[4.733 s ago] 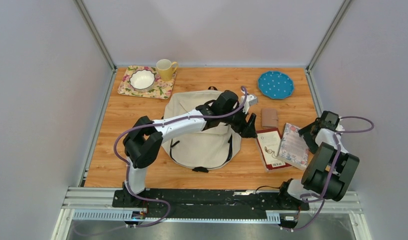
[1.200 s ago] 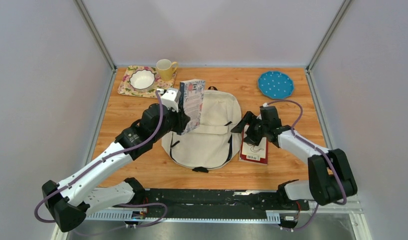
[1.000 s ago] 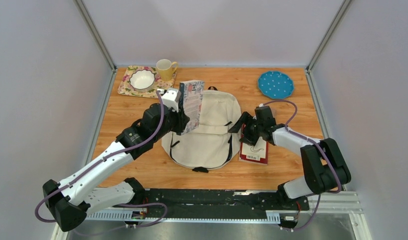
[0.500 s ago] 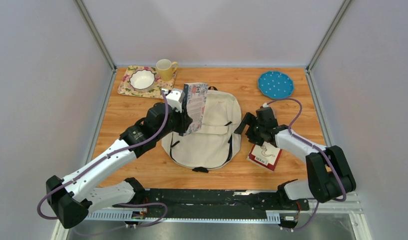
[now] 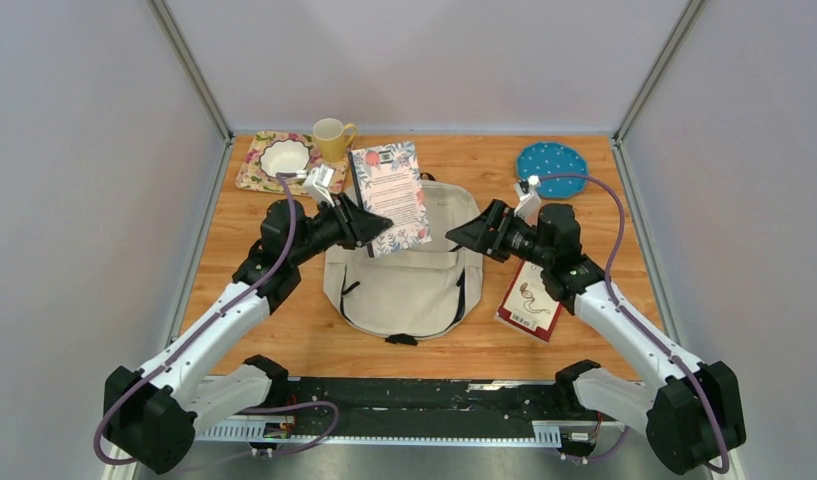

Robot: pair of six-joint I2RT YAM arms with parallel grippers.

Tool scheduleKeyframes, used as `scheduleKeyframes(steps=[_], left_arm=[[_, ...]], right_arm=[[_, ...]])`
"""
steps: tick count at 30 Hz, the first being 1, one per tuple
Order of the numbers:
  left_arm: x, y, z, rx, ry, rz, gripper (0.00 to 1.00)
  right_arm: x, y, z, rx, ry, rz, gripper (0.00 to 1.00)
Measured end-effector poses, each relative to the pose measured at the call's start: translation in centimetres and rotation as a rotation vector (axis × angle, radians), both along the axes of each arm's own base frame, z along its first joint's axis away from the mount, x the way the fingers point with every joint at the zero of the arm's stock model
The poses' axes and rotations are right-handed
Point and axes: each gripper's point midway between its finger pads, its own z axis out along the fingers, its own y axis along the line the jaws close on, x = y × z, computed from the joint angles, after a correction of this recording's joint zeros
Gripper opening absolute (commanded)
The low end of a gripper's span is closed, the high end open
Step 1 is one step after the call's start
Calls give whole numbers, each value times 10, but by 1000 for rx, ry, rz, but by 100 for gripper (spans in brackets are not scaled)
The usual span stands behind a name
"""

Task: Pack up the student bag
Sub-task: Pick up the book from the center of the board.

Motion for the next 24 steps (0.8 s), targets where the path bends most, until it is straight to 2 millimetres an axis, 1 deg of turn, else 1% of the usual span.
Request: scheduleKeyframes(steps=[5, 8, 10, 15, 17, 20, 21, 22, 23, 24], left_arm=[[-22, -27, 27, -153, -18, -198, 0], [-32, -37, 36, -210, -27, -287, 0], [-35, -39, 35, -236, -20, -316, 0], [-42, -43, 25, -278, 29, -363, 0], [-45, -46, 25, -290, 37, -391, 0], [-49, -48, 31, -314, 28, -428, 0], [-50, -49, 33, -319, 23, -437, 0], [-51, -49, 34, -323, 18, -446, 0], [-53, -50, 36, -328, 15, -459, 0], [-54, -50, 36, -330, 16, -467, 0]], right_arm=[[-1, 16, 12, 33, -30, 91, 90], [0, 25, 19, 64, -59, 145, 90], [0, 31, 24, 81, -78, 175, 90], [-1, 40, 36, 133, -115, 229, 90], [-1, 44, 43, 169, -131, 255, 90], [-3, 49, 53, 222, -141, 296, 84], [-5, 51, 56, 240, -149, 312, 78], [-6, 52, 60, 256, -150, 324, 56], [-7, 53, 63, 269, -159, 336, 46], [-9, 53, 67, 279, -168, 347, 21]])
